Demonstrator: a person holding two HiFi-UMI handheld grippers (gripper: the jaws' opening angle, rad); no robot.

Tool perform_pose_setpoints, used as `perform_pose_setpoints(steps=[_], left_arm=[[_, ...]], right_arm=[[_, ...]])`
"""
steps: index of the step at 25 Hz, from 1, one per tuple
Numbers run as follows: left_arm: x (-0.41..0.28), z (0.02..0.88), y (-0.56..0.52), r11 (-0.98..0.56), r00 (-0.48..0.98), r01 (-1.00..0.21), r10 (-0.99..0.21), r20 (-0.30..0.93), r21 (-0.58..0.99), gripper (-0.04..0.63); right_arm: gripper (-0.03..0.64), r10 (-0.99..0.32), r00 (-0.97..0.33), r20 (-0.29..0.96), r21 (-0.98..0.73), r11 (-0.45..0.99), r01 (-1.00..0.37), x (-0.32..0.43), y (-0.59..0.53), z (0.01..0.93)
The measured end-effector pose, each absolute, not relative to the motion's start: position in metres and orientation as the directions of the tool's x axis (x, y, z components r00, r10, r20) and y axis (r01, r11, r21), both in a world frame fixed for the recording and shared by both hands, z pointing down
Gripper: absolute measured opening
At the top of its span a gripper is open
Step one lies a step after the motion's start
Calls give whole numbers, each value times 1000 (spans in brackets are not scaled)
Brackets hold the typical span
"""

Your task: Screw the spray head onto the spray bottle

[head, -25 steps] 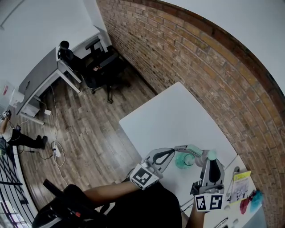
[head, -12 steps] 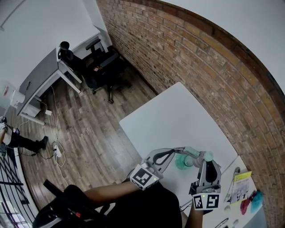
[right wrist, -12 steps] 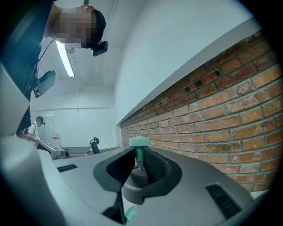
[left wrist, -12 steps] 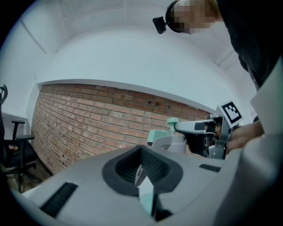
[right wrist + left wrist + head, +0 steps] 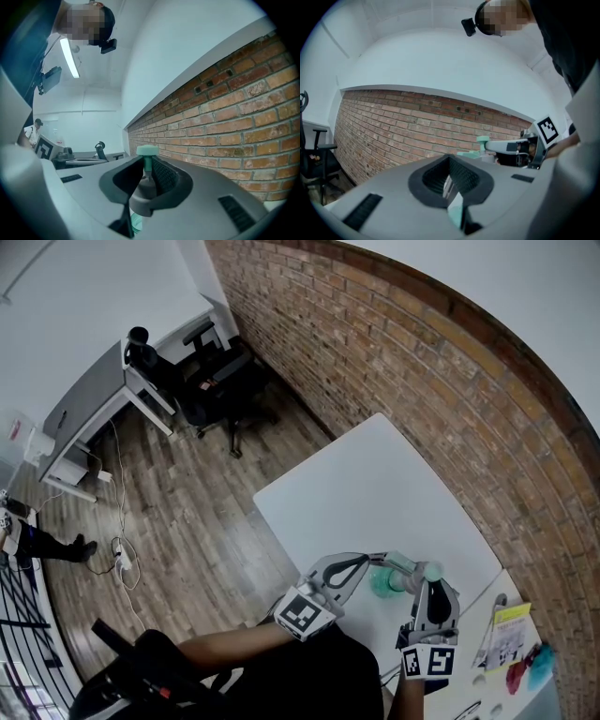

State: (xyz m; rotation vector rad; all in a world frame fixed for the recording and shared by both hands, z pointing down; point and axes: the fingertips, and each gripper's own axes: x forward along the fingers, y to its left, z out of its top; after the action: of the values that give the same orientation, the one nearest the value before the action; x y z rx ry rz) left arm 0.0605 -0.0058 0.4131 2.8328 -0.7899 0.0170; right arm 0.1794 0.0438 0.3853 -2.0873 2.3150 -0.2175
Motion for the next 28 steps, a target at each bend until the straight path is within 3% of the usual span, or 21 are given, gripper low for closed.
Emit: perform_pose_setpoints(steps=[28], left_arm=[[56, 413, -3, -833, 854, -519, -516, 68, 191, 2]], right_arm=[[60, -980, -130, 152, -94, 116, -989, 163, 45, 441]])
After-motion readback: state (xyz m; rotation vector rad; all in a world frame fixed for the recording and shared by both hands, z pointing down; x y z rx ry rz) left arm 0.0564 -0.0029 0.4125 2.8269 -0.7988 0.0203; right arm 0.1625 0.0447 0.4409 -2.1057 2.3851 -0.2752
